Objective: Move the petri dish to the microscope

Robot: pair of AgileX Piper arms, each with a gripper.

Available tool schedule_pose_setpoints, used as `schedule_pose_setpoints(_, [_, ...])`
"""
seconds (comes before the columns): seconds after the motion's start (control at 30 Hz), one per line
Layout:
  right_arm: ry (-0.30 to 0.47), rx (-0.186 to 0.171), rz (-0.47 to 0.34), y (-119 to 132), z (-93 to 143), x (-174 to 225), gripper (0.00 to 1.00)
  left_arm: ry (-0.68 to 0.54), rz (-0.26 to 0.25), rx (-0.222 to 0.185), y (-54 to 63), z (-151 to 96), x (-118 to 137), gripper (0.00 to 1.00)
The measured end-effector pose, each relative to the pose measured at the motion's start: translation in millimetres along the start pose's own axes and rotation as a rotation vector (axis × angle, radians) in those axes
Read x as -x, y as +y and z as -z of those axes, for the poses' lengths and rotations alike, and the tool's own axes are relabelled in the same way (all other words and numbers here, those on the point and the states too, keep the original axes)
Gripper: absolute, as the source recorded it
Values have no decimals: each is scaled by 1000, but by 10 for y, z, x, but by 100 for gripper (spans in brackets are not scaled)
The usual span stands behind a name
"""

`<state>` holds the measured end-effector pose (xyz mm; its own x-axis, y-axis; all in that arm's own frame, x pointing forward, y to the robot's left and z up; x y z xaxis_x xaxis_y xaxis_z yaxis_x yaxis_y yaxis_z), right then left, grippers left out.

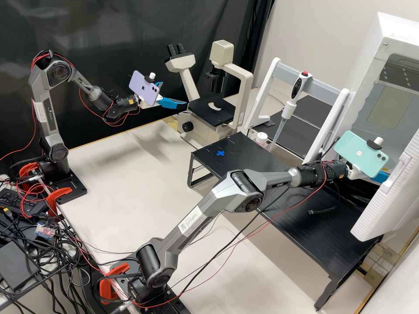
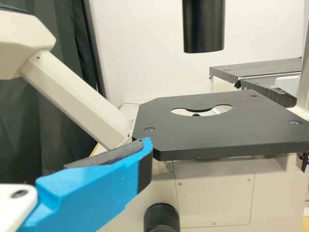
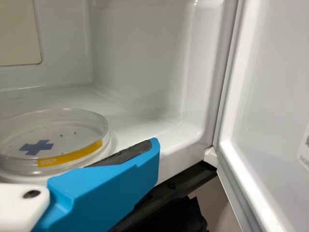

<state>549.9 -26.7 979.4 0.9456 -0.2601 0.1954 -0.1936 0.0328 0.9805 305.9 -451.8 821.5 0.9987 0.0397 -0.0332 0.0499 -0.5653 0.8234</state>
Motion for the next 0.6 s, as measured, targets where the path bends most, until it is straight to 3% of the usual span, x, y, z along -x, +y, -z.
schedule_pose_setpoints(0.23, [-7, 20, -13, 25, 10, -44, 100, 0, 0, 0, 0, 0, 0, 100])
schedule_pose_setpoints(0.47, [-11, 15, -8, 7, -2, -90, 100, 0, 0, 0, 0, 0, 0, 100])
schedule_pose_setpoints(0.5, [-13, 11, -7, 1, -7, -97, 0, 0, 0, 0, 0, 0, 0, 100])
schedule_pose_setpoints(0.6, [-12, 16, -3, -2, -6, -104, 0, 0, 0, 0, 0, 0, 0, 100])
